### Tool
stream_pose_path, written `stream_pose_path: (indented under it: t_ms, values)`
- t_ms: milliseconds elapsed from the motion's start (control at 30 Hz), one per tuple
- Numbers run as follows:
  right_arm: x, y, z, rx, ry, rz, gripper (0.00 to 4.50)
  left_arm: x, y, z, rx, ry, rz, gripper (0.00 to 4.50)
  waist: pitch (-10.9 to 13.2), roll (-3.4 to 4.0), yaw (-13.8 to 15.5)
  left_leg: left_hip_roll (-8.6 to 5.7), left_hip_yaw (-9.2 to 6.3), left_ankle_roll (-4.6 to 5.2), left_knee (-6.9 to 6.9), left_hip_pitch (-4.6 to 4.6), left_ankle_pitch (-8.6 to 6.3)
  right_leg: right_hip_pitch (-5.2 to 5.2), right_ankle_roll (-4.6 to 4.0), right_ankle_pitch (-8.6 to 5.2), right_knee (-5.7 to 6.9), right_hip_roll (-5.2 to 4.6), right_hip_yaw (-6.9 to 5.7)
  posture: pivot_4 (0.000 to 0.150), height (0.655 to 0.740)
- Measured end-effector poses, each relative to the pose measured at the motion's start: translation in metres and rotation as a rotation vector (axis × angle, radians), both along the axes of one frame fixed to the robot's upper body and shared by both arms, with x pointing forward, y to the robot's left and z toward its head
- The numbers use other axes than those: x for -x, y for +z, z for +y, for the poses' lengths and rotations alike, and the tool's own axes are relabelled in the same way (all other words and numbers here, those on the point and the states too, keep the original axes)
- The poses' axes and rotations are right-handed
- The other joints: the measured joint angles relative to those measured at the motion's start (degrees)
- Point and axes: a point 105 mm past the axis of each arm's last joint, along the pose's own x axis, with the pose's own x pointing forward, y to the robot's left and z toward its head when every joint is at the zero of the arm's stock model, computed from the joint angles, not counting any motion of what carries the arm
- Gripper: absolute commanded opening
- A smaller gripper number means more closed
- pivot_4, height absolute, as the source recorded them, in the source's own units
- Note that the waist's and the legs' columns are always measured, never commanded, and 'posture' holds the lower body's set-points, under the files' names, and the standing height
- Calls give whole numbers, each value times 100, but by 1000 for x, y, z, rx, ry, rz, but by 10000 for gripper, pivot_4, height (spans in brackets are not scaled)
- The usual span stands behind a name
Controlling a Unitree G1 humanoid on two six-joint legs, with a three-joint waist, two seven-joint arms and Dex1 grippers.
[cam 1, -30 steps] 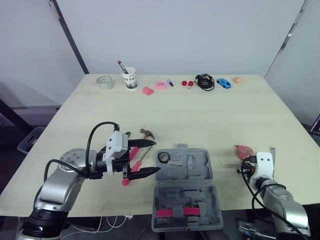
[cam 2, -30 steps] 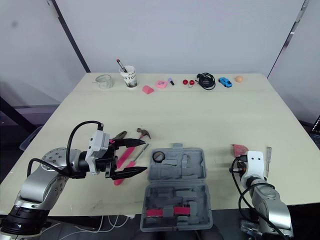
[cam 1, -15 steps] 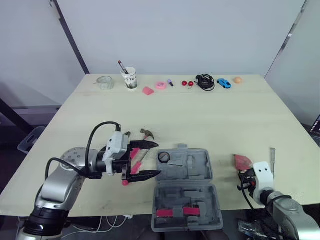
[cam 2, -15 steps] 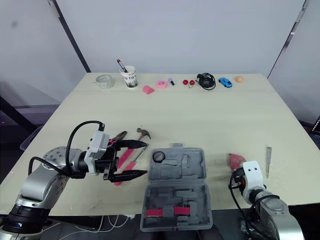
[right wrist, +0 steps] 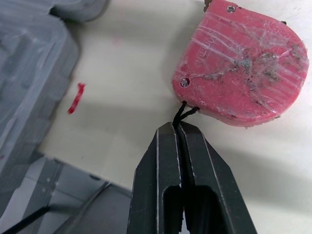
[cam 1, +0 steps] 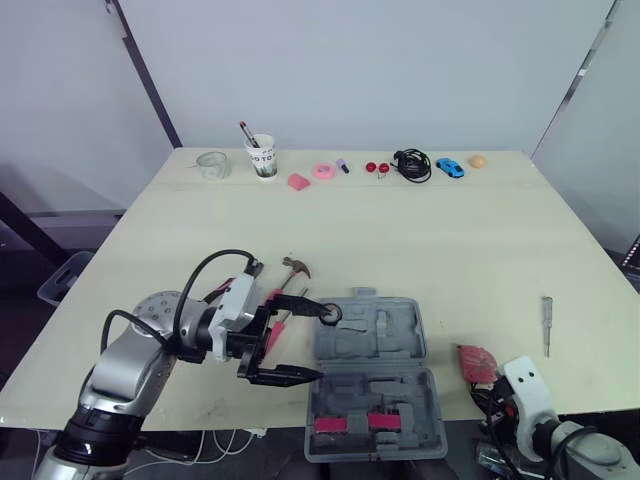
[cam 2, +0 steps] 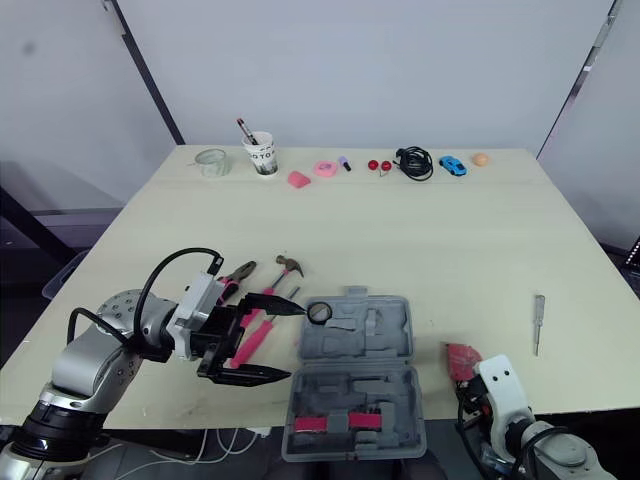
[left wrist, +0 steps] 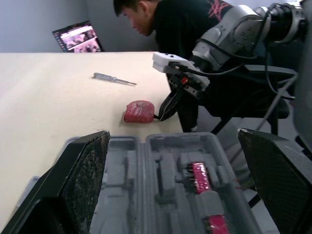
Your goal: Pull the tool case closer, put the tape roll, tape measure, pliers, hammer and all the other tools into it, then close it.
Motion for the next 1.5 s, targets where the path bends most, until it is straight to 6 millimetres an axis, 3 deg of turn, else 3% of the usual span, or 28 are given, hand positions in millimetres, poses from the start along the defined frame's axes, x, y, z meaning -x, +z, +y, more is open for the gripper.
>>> stream_pose_path:
  t_ms: [167, 200, 233, 267, 400, 533, 767, 933, 1200, 1500]
  values:
    - [1, 2, -2, 15, 19, 15, 299, 0, 1, -1, -1, -7, -5, 45000, 0, -2, 2, 0, -1, 0, 3, -2, 0, 0, 1, -1, 0, 0, -1, 1500, 7400]
    - [-1, 3, -2, 19, 15, 5, 5356, 0, 1, 0, -1, -7, -3, 45000, 0, -1, 4, 0, -1, 0, 3, -2, 0, 0, 1, -1, 0, 0, -1, 1500, 7400]
    - [-1, 4, -3, 21, 15, 2, 5989, 0, 1, 0, -1, -7, -2, 45000, 0, -1, 4, 0, -1, 0, 3, -2, 0, 0, 1, 0, 0, 0, -1, 1500, 7400]
    - [-1, 4, -3, 24, 17, 2, 9463, 0, 1, 0, -1, -7, -2, 45000, 0, -1, 4, 0, -1, 0, 3, -2, 0, 0, 1, 0, 0, 0, 0, 1500, 7400]
    - [1, 14, -12, 40, 33, -12, 26016, 0, 0, 0, -1, -5, 2, 45000, 0, -1, 11, -1, -1, 0, 5, -3, 0, 0, 1, 0, 1, 0, 1, 1500, 7400]
    - [19, 23, -19, 46, 131, 18, 43778, 1, -1, 1, -1, 1, 6, 45000, 1, -1, 49, -1, 0, 0, 6, -5, 0, 1, 4, -2, 0, 0, -2, 1500, 7400]
    - [1, 49, -38, 51, 337, -158, 44449, 1, -1, 2, -7, 0, -7, 45000, 2, -5, 73, 0, 5, 1, 16, -1, 0, 3, 16, -8, 1, 5, 4, 1500, 7400]
    - [-16, 56, -49, 88, 541, -241, 44449, 0, 3, 1, -6, -7, -33, 45000, 4, -3, 103, -2, 12, 1, 18, -4, 0, 5, 5, -2, 1, 26, 26, 1500, 7400]
    - [-48, 47, -48, 187, 833, -234, 44449, -1, 4, 2, -9, -6, -41, 45000, 7, 1, 99, -1, 13, 1, 20, -3, 0, 6, -8, 6, 6, 35, 34, 1500, 7400]
    - [-63, 41, -43, 267, 985, -169, 44449, -1, 3, 2, -12, 11, -39, 45000, 9, 3, 115, -1, 12, 0, 22, -3, 1, 6, -9, 6, 12, 36, 35, 1500, 7400]
